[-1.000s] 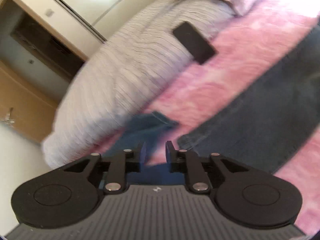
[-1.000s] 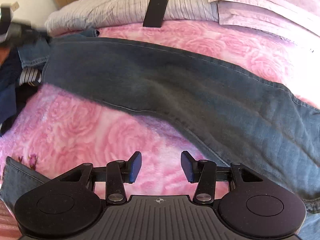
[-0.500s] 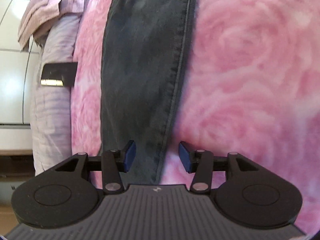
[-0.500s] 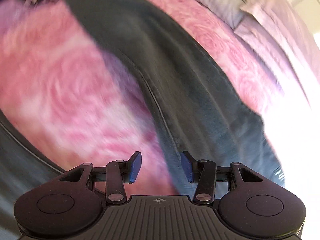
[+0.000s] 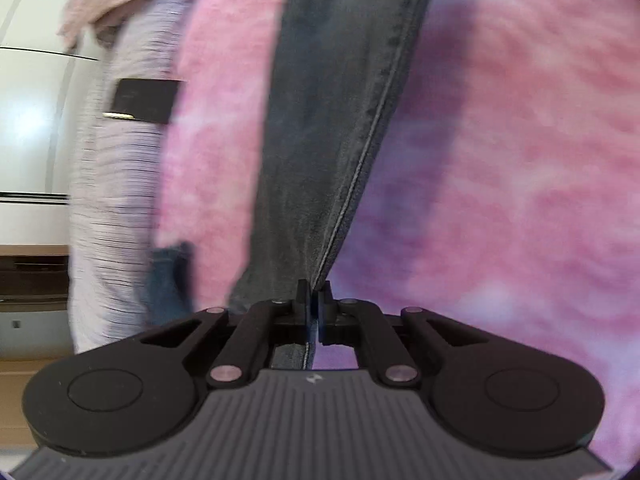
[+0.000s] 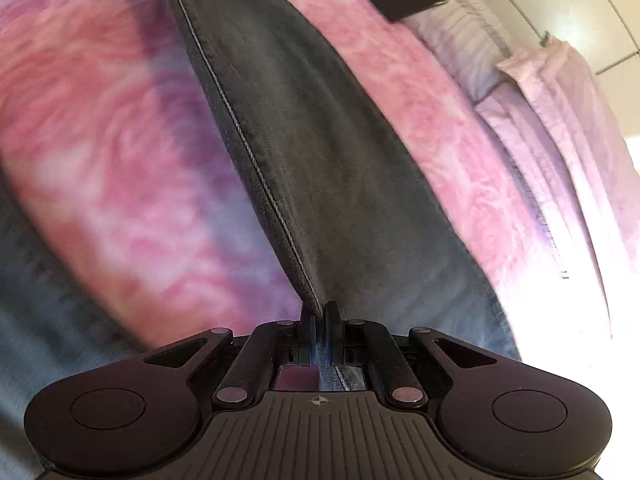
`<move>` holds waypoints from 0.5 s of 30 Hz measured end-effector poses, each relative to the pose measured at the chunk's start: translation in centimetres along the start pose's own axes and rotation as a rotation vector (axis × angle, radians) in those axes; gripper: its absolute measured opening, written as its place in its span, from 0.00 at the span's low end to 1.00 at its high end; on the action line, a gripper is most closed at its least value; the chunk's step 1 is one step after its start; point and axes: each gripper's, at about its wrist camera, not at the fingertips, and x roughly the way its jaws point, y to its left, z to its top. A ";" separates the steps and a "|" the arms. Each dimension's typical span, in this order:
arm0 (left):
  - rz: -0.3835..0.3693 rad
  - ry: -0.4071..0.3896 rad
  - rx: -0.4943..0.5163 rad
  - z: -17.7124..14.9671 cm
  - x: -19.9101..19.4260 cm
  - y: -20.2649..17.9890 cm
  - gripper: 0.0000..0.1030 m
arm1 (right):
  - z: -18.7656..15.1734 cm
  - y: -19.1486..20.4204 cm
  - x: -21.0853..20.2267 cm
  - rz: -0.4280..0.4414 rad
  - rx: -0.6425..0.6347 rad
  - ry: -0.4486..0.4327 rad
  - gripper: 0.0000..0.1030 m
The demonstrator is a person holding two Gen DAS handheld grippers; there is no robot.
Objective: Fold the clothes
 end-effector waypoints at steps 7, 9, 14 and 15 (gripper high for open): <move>-0.020 0.087 -0.023 -0.3 2.4 -2.1 0.14 | 0.3 0.2 0.2 -0.014 -0.017 0.023 0.08; -0.041 0.100 -0.100 -0.7 1.5 -1.6 0.18 | 0.0 -0.3 -1.0 -0.007 0.039 0.016 0.41; -0.110 0.087 -0.308 -0.5 -2.1 -0.5 0.18 | -2.1 -1.5 -4.2 0.029 0.279 0.033 0.57; -0.130 0.069 -0.349 0.0 -2.8 -0.4 0.18 | -2.7 -1.9 -4.8 0.029 0.339 0.037 0.57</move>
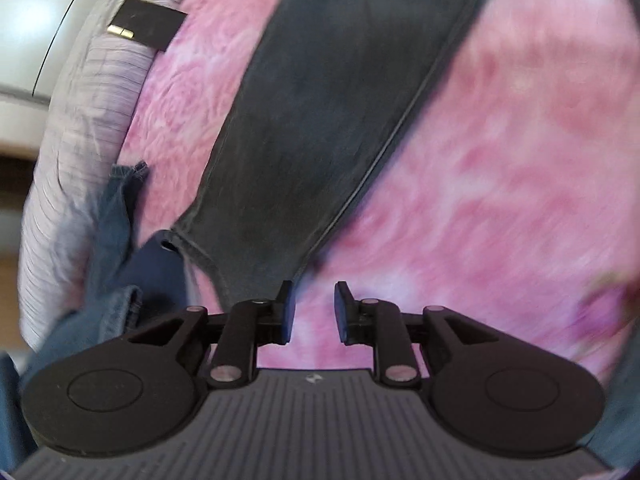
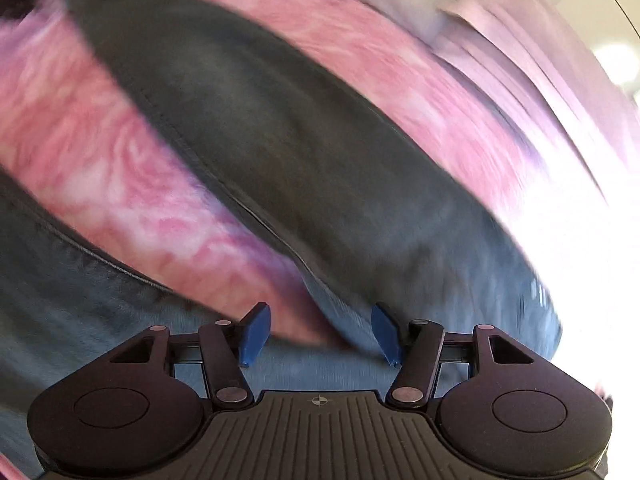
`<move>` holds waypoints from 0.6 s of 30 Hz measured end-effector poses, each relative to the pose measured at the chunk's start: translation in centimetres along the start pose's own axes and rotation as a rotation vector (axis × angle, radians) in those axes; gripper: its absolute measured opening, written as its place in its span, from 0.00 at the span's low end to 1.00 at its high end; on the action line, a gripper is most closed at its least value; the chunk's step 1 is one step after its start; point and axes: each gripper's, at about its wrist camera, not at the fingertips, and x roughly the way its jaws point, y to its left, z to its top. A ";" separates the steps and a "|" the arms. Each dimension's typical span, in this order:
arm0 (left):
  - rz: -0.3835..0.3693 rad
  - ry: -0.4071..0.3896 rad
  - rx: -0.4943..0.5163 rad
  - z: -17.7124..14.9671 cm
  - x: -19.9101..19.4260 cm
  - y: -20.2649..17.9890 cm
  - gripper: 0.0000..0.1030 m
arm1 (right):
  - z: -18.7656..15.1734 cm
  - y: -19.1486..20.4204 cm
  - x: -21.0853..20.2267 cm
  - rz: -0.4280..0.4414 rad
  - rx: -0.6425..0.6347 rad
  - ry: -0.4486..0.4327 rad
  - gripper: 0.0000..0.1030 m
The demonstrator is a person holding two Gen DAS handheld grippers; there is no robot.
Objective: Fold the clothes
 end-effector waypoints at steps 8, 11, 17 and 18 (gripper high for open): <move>-0.192 -0.062 -0.111 2.5 -3.5 -7.3 0.23 | -5.8 -6.6 1.0 0.011 0.462 0.093 0.57; -0.149 -0.038 -0.066 2.8 -4.1 -10.0 0.18 | -9.3 -8.5 3.3 0.104 0.556 0.232 0.57; -0.147 -0.077 -0.123 5.0 -8.6 -12.0 0.22 | -14.5 -12.5 -2.2 0.071 0.655 0.100 0.57; -0.156 -0.098 -0.130 5.8 -9.5 -12.6 0.22 | -15.8 -13.3 -2.7 0.058 0.669 0.088 0.57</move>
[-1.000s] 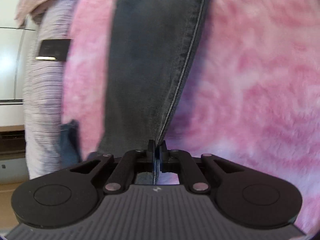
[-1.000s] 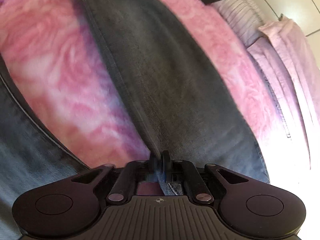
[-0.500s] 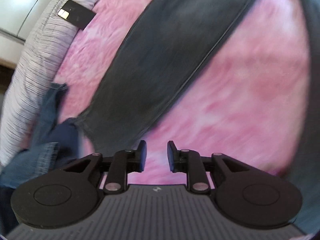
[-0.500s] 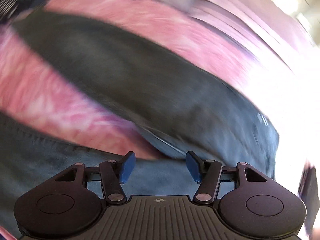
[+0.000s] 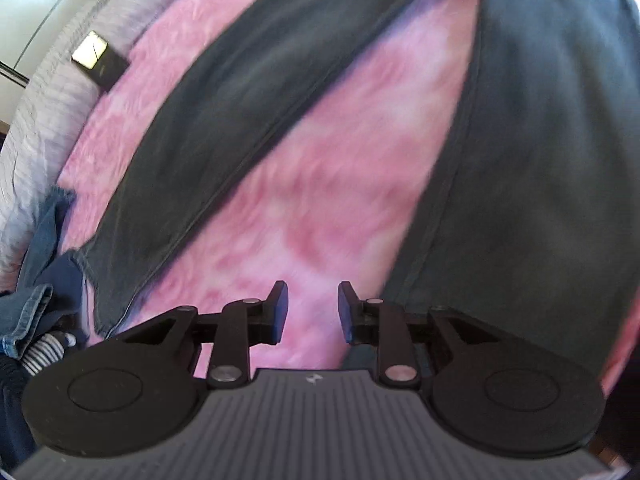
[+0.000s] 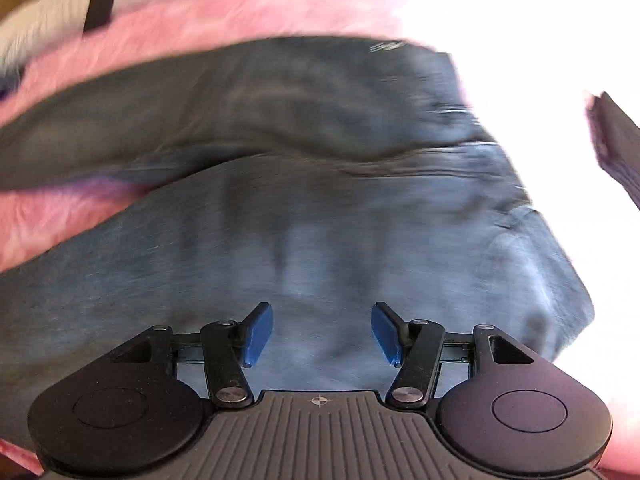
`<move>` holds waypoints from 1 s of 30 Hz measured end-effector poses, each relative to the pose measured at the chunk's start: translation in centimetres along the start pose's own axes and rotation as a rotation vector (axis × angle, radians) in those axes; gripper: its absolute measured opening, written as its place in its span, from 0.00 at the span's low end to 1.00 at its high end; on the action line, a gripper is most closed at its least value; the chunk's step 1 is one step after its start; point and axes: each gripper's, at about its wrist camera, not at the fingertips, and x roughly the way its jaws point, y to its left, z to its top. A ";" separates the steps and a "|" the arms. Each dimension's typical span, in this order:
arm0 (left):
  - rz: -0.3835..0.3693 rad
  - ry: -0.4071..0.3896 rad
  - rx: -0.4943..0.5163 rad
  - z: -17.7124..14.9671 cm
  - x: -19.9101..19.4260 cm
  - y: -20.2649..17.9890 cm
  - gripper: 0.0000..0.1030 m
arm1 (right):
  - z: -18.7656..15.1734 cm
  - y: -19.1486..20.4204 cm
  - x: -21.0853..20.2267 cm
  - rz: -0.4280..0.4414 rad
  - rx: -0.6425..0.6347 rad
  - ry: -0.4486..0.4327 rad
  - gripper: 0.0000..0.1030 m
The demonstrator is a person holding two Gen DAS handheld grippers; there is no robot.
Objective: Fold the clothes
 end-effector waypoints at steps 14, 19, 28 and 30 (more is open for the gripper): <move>-0.081 0.030 0.081 7.2 -2.6 -14.0 0.31 | -4.7 -12.8 -0.4 0.076 -0.047 0.093 0.55; -0.058 0.128 0.007 4.0 -3.1 -14.2 0.34 | -4.9 -13.1 -2.6 0.022 0.018 0.126 0.55; 0.030 0.273 -0.161 -8.2 -3.1 -9.6 0.34 | -6.0 -5.6 -6.5 0.122 -0.094 0.041 0.55; 0.032 0.300 -0.182 -11.6 -2.8 -8.4 0.36 | -6.1 -2.9 -6.4 0.121 -0.124 0.053 0.55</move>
